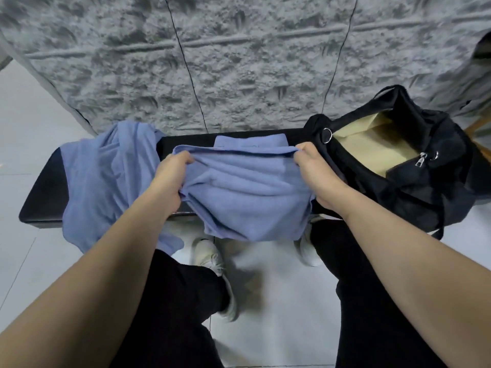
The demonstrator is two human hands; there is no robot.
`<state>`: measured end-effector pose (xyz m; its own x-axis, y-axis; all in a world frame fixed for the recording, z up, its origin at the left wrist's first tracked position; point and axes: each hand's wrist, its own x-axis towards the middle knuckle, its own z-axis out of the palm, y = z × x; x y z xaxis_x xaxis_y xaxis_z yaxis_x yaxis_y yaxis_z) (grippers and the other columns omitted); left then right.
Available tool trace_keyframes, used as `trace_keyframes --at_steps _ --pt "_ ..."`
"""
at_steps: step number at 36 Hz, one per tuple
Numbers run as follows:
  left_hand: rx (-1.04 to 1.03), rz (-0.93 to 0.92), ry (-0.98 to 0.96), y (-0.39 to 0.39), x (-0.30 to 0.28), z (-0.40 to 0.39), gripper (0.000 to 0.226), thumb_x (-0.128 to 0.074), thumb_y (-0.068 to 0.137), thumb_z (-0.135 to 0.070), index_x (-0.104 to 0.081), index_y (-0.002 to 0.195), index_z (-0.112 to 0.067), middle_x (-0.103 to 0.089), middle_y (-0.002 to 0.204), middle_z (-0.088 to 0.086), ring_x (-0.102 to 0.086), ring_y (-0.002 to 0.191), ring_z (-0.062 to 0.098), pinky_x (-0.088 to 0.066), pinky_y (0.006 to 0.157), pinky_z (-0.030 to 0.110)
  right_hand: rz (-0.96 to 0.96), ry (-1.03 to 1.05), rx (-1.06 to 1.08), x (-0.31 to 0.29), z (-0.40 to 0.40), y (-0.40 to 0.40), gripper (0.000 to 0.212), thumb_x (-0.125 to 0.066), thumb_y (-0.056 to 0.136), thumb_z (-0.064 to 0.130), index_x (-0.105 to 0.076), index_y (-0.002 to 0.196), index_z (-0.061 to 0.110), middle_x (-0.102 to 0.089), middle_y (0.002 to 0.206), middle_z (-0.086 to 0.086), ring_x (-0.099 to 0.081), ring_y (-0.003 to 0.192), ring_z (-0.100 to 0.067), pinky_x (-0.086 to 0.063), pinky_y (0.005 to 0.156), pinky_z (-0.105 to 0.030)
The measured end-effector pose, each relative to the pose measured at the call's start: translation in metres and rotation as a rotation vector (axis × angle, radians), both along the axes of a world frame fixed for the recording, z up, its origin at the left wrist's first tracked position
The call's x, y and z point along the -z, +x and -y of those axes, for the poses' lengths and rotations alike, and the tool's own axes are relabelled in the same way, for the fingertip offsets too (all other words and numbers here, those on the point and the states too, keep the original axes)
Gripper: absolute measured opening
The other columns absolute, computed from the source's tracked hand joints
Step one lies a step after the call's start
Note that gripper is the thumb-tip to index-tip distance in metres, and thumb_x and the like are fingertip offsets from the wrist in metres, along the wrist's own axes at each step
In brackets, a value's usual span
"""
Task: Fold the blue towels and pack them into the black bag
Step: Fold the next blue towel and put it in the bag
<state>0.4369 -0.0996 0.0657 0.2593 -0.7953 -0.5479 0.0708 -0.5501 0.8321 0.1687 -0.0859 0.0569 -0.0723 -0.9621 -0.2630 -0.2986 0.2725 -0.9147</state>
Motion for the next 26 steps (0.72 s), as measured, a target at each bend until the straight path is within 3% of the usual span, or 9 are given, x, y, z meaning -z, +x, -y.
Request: trace_keyframes --at_steps 5,9,13,16,17,19,20,22,26 --pt "0.006 -0.051 0.022 -0.002 0.009 0.026 0.032 -0.062 0.07 -0.036 -0.047 0.091 -0.017 -0.047 0.076 0.003 -0.046 0.063 0.02 -0.034 0.055 0.031 -0.003 0.025 0.0 0.015 0.031 0.008 0.013 -0.044 0.1 0.03 -0.046 0.09 0.023 -0.039 0.081 0.002 -0.036 0.079 -0.015 -0.029 0.066 -0.032" --pt "-0.137 -0.096 -0.051 -0.008 0.023 0.048 0.015 -0.057 0.088 -0.032 -0.053 0.085 -0.017 -0.058 0.072 -0.001 -0.053 0.056 0.018 -0.037 0.051 0.025 0.004 -0.009 0.093 0.022 0.053 0.009 0.016 -0.043 0.101 0.027 -0.045 0.087 0.02 -0.044 0.082 0.0 -0.041 0.077 -0.014 -0.033 0.067 -0.031" --pt "-0.238 -0.112 -0.125 -0.011 0.034 0.072 0.017 -0.055 0.089 -0.033 -0.051 0.078 -0.02 -0.052 0.072 -0.002 -0.052 0.071 0.019 -0.039 0.062 0.03 0.035 -0.014 0.173 0.03 0.079 0.012 0.021 -0.042 0.101 0.033 -0.049 0.099 0.013 -0.045 0.089 -0.002 -0.043 0.078 -0.014 -0.035 0.069 -0.032" --pt "-0.178 0.0 -0.112 -0.011 0.039 0.089 0.03 -0.052 0.09 -0.037 -0.059 0.105 -0.011 -0.05 0.08 -0.002 -0.048 0.078 0.02 -0.037 0.07 0.035 0.012 -0.008 0.252 0.041 0.098 0.017 0.019 -0.042 0.101 0.031 -0.044 0.085 0.019 -0.041 0.078 0.0 -0.04 0.07 -0.013 -0.032 0.061 -0.029" --pt "-0.154 0.026 -0.098 -0.01 0.038 0.093 0.028 -0.053 0.09 -0.037 -0.06 0.104 -0.014 -0.051 0.084 -0.001 -0.048 0.079 0.02 -0.037 0.071 0.036 -0.005 -0.01 0.262 0.043 0.103 0.019 0.022 -0.043 0.1 0.031 -0.042 0.082 0.019 -0.039 0.074 0.001 -0.038 0.065 -0.013 -0.03 0.057 -0.028" --pt "-0.119 0.053 -0.075 -0.01 0.038 0.101 0.017 -0.056 0.088 -0.036 -0.054 0.076 -0.024 -0.044 0.073 -0.001 -0.04 0.067 0.02 -0.031 0.064 0.035 -0.034 -0.032 0.277 0.047 0.113 0.021 0.027 -0.046 0.099 0.03 -0.039 0.077 0.017 -0.036 0.067 0.002 -0.034 0.059 -0.012 -0.027 0.052 -0.027" --pt "-0.115 0.064 -0.066 -0.009 0.04 0.106 0.025 -0.057 0.087 -0.034 -0.045 0.067 -0.025 -0.036 0.064 -0.002 -0.033 0.059 0.019 -0.025 0.06 0.034 -0.05 -0.04 0.283 0.047 0.118 0.022 0.031 -0.048 0.099 0.029 -0.038 0.073 0.017 -0.037 0.066 0.003 -0.033 0.057 -0.011 -0.027 0.05 -0.027" --pt "-0.107 0.079 -0.063 -0.007 0.044 0.114 0.03 -0.056 0.09 -0.03 -0.039 0.067 -0.021 -0.032 0.058 -0.003 -0.027 0.051 0.016 -0.022 0.055 0.032 -0.071 -0.042 0.286 0.047 0.127 0.021 0.034 -0.048 0.1 0.027 -0.036 0.069 0.019 -0.037 0.065 0.005 -0.032 0.056 -0.01 -0.026 0.05 -0.026" --pt "-0.104 0.049 -0.05 -0.01 0.05 0.121 0.021 -0.055 0.098 -0.031 -0.048 0.081 -0.019 -0.045 0.067 0.0 -0.04 0.057 0.016 -0.035 0.053 0.03 -0.035 -0.047 0.315 0.049 0.137 0.015 0.03 -0.047 0.1 0.02 -0.036 0.072 0.018 -0.036 0.068 0.003 -0.03 0.057 -0.008 -0.024 0.047 -0.021"
